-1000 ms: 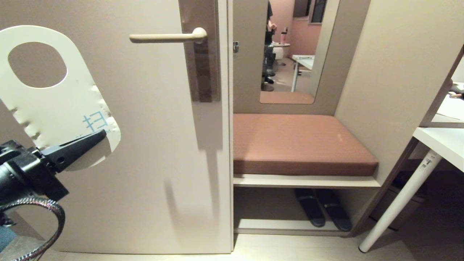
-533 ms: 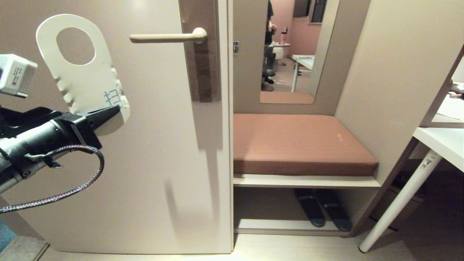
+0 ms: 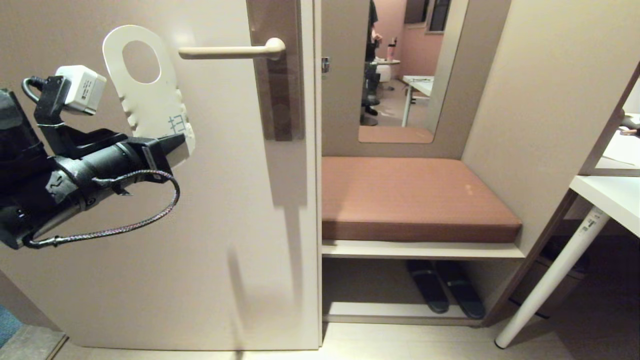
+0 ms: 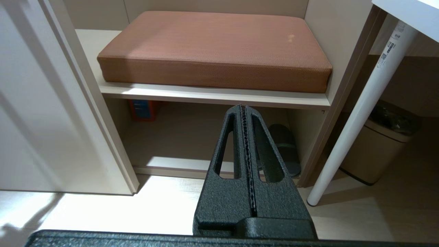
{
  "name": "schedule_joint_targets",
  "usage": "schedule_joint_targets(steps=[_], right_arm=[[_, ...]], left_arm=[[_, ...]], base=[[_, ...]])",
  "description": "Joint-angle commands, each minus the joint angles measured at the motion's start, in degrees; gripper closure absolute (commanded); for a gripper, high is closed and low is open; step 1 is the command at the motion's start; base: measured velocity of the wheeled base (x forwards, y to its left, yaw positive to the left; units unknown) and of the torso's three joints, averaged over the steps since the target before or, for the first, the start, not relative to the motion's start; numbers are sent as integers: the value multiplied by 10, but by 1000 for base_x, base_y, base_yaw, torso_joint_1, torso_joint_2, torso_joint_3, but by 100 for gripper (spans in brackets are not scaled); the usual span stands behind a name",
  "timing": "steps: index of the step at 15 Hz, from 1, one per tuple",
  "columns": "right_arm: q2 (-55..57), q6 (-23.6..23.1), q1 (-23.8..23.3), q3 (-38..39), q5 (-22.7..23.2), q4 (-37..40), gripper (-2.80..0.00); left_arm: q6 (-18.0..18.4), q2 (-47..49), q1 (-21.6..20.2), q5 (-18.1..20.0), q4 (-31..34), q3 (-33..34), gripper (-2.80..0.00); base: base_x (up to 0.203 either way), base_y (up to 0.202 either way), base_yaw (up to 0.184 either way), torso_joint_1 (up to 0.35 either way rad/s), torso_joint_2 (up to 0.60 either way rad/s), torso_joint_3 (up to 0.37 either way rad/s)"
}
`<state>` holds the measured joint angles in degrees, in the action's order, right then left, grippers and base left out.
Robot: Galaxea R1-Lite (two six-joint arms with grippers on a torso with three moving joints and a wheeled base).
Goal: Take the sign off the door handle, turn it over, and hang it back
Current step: Hang the sign back with the other side facing out
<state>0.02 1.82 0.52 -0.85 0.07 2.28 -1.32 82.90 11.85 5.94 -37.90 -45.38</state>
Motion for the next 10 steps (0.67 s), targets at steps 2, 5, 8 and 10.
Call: schedule_joint_targets(steps=[2,5,8,10], right_arm=[[0,0,1,1,0,0,0],[0,0,1,0,0,0,0],[0,0,0,0,0,0,0],[0,0,0,0,0,0,0]], left_arm=[[0,34,0,0,4,-38,0],[0,47,-3,1,22,-62,0],[1,60,-3,1,23,-75,0],[2,66,-3,2,23,-81,0]], base=[[0,0,0,0,0,0],[0,0,0,0,0,0],[0,0,0,0,0,0],[0,0,0,0,0,0]])
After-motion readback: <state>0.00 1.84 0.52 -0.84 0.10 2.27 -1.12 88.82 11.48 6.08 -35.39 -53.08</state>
